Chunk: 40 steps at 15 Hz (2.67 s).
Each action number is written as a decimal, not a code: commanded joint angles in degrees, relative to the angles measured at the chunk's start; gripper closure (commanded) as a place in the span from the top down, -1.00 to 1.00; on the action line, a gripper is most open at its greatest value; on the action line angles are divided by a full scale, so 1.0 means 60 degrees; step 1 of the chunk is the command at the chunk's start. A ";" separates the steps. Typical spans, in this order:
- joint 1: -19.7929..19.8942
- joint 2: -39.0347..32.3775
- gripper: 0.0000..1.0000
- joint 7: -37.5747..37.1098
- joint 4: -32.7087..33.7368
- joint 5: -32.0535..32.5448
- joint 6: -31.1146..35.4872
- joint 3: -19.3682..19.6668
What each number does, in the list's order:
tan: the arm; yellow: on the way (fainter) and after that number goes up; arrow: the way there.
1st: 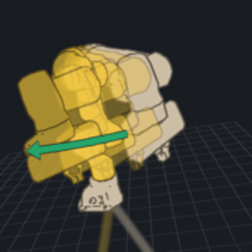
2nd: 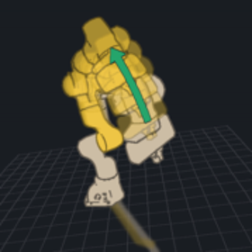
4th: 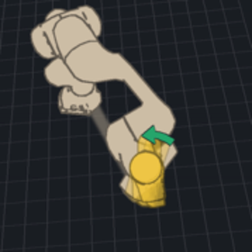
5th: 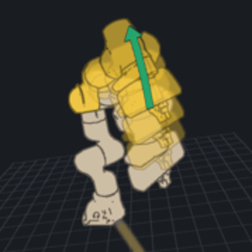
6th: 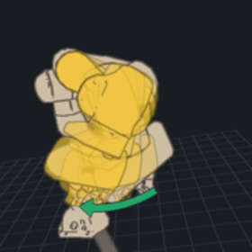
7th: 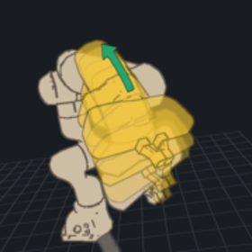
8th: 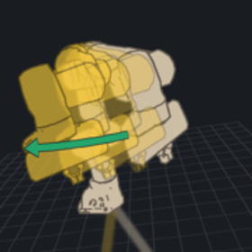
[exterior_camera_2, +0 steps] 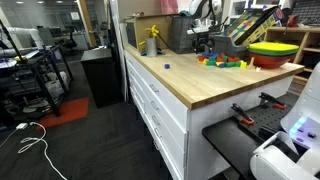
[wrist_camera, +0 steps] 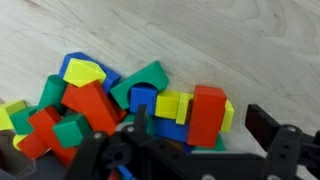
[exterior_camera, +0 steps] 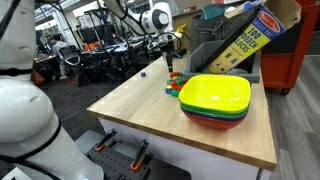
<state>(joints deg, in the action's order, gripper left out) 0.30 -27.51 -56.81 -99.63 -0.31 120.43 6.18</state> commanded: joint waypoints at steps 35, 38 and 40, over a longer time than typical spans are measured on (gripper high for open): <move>-0.1233 0.2968 -0.81 0.0647 -0.2052 -0.0142 0.0463 -0.0971; -0.1421 0.3394 -0.81 0.1473 -0.2600 -0.0035 0.0528 -0.1446; -0.1514 0.3510 -0.81 0.2201 -0.2840 0.0065 0.0544 -0.1701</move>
<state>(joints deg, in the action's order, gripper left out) -8.21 -9.79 -49.21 -112.63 -1.06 123.57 -2.50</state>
